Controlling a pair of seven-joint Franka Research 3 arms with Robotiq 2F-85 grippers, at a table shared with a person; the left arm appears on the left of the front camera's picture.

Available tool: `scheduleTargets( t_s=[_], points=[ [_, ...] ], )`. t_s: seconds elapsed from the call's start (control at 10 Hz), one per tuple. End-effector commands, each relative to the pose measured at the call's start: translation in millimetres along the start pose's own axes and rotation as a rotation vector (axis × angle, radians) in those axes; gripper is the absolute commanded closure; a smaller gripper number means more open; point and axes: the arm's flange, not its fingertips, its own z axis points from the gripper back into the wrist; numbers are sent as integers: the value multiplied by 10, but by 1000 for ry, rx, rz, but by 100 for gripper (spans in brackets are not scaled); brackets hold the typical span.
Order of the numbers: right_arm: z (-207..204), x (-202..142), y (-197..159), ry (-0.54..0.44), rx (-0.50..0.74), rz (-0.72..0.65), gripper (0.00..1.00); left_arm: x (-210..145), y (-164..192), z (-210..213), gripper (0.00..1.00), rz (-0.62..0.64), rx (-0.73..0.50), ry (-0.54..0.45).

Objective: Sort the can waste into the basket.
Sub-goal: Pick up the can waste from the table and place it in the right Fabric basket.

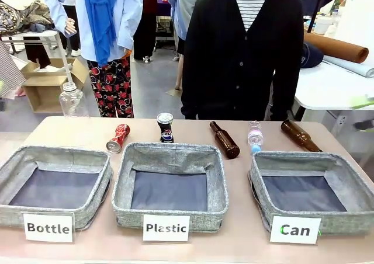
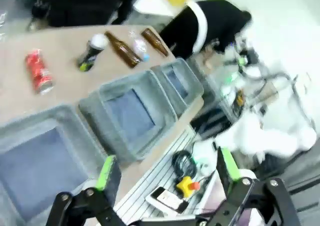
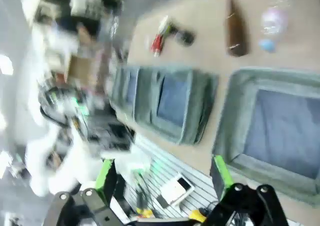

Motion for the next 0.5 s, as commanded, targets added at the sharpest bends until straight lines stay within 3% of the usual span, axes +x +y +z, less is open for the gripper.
scheduleTargets(
  t_s=[0.0, 0.2, 0.4],
  points=[
    [23, -227, -482, -152, 86, -103, 0, -703, 635, 22, 0, 260, 22, -196],
    [266, -409, -890, -347, 109, -264, 0, -1126, 861, 18, 0, 496, 71, -409],
    [267, -508, -1132, -449, 4, -378, 0, -1221, 731, -169, 0, 582, 155, -507]
  ],
)
